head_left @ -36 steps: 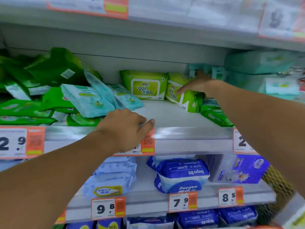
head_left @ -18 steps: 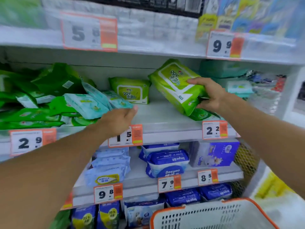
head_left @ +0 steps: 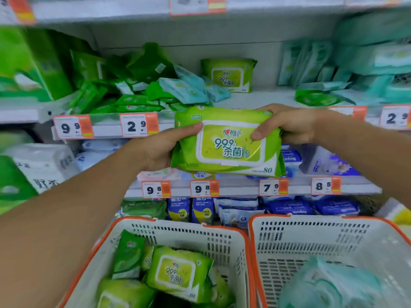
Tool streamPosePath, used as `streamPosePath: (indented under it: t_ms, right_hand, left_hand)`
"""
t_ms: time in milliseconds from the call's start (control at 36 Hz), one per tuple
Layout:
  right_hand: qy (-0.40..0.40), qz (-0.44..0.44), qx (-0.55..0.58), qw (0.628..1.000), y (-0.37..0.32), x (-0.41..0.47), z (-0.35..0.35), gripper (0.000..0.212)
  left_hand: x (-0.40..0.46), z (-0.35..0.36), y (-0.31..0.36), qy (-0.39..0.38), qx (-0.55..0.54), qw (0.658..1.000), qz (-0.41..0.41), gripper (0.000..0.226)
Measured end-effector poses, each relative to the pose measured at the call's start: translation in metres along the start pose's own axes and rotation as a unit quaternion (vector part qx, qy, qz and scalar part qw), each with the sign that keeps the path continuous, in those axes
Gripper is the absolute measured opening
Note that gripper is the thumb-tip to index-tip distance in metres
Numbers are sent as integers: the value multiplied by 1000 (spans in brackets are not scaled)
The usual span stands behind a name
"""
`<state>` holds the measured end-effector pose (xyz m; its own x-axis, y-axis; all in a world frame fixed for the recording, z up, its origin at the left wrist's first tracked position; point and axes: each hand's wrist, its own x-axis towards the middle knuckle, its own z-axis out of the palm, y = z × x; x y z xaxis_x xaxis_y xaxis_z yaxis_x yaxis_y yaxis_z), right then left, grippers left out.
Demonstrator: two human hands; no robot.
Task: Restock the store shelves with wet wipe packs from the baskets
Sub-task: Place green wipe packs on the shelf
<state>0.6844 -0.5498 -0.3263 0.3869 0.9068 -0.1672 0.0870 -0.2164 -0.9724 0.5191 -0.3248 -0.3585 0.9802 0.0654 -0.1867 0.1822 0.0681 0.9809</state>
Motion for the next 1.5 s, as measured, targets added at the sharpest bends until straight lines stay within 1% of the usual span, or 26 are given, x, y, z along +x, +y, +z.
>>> streamPosePath:
  t_ms: [56, 111, 250, 278, 333, 389, 444, 472, 500, 528, 583, 611, 639, 667, 694, 750, 778, 833, 889, 944, 1111, 1222, 1250, 1333, 1417, 1500]
  right_hand:
    - [-31, 31, 10, 999, 14, 5, 15, 74]
    - [-50, 70, -11, 996, 40, 14, 34, 80]
    - [-87, 187, -66, 976, 133, 38, 107, 83]
    - [-96, 205, -72, 971, 150, 42, 121, 80]
    - [-115, 219, -94, 964, 177, 46, 148, 60]
    - [-119, 216, -153, 957, 197, 54, 161, 51]
    - [-104, 199, -199, 954, 193, 62, 162, 33]
    - [-86, 175, -211, 958, 181, 64, 155, 27]
    - [-59, 134, -227, 963, 163, 67, 143, 24]
    - [-15, 72, -235, 969, 139, 68, 129, 22]
    - [87, -57, -202, 974, 81, 64, 99, 14]
    - [138, -103, -164, 971, 54, 62, 83, 10]
    - [193, -146, -139, 960, 32, 65, 64, 6]
    - [252, -176, -136, 942, 15, 71, 45, 4]
    - [310, -198, -150, 918, 3, 82, 24, 7]
    - [403, -200, -171, 877, -9, 108, -15, 21]
    - [441, -173, -174, 863, -12, 123, -34, 36]
    - [477, -80, -154, 862, -12, 151, -70, 75]
    - [467, 6, -109, 877, -15, 174, -102, 111]
    - [422, 59, -107, 898, -23, 192, -120, 125]
    - [372, 63, -33, 926, -20, 259, -190, 128]
    - [358, 56, 6, 932, -35, 240, -161, 67]
    - [352, 58, 3, 934, -35, 239, -160, 64]
    - [348, 37, -26, 936, -37, 241, -156, 61]
    - [384, 7, -23, 923, -34, 244, -150, 96]
    - [418, -31, 40, 907, -36, 228, -143, 74]
  left_hand:
    - [-13, -10, -12, 16, 19, 999, -33, 50]
    - [-29, -21, -32, 20, 35, 996, -79, 58]
    - [-71, -44, -113, 29, 86, 958, -271, 97]
    - [-78, -47, -128, 24, 107, 946, -304, 101]
    - [-87, -50, -143, 16, 147, 915, -375, 104]
    - [-86, -52, -142, 2, 214, 864, -455, 93]
    - [-71, -61, -130, -27, 312, 808, -498, 75]
    - [-58, -62, -117, -36, 363, 794, -487, 68]
    - [-44, -60, -97, -30, 406, 797, -445, 61]
    - [-27, -54, -73, -11, 431, 827, -361, 51]
    - [8, -36, -21, 82, 401, 909, -79, 29]
    - [22, -24, 6, 139, 386, 907, 93, 23]
    - [36, -14, 29, 182, 406, 861, 245, 23]
    - [51, -8, 47, 202, 465, 791, 341, 30]
    - [69, -6, 57, 201, 533, 730, 377, 38]
    - [105, -15, 59, 169, 665, 663, 298, 55]
    - [120, -20, 53, 152, 718, 632, 247, 63]
    - [141, -28, 37, 145, 770, 584, 211, 80]
    - [150, -32, 27, 174, 768, 570, 233, 88]
    - [153, -36, 22, 195, 760, 567, 252, 84]
    - [155, -38, 18, 199, 755, 556, 286, 76]
    - [157, -39, 16, 193, 758, 555, 283, 84]
    - [157, -39, 16, 192, 758, 556, 282, 86]
    - [157, -38, 15, 196, 761, 551, 281, 89]
    - [155, -36, 15, 198, 758, 554, 280, 89]
    - [153, -36, 16, 196, 754, 563, 276, 86]
